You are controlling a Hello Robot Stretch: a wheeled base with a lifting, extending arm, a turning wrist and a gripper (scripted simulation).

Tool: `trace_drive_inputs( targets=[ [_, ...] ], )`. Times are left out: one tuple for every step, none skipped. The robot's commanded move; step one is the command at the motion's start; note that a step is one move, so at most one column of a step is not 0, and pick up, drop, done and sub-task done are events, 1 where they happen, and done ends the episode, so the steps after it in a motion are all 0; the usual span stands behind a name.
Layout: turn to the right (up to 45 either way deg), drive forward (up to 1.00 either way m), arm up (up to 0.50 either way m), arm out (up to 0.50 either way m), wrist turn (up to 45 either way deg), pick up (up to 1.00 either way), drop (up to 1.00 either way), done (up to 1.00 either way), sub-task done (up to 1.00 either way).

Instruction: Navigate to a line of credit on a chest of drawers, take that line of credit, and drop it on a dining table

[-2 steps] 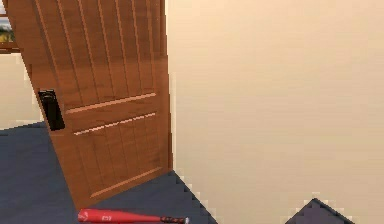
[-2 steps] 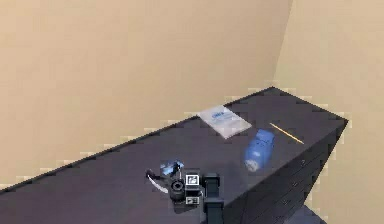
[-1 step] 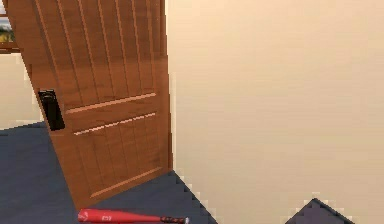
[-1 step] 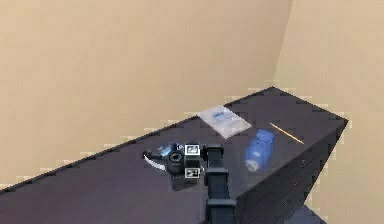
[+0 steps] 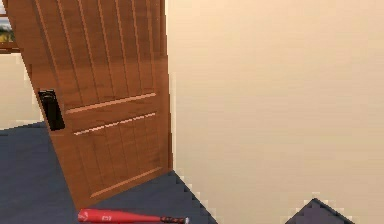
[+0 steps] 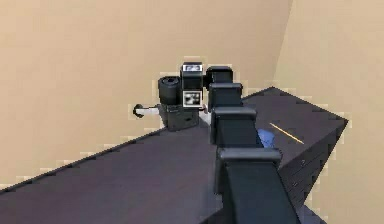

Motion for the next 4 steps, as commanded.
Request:
trace_drive_inputs(
  targets=[
    [0.0,0.0,0.0,0.0,-45.0,0.0,0.0,0.0,0.0],
    [0.0,0.0,0.0,0.0,-45.0,0.0,0.0,0.0,0.0],
    [0.0,0.0,0.0,0.0,-18.0,0.0,0.0,0.0,0.0],
    [0.0,0.0,0.0,-0.2,0.0,0.0,0.0,0.0,0.0]
  ],
)
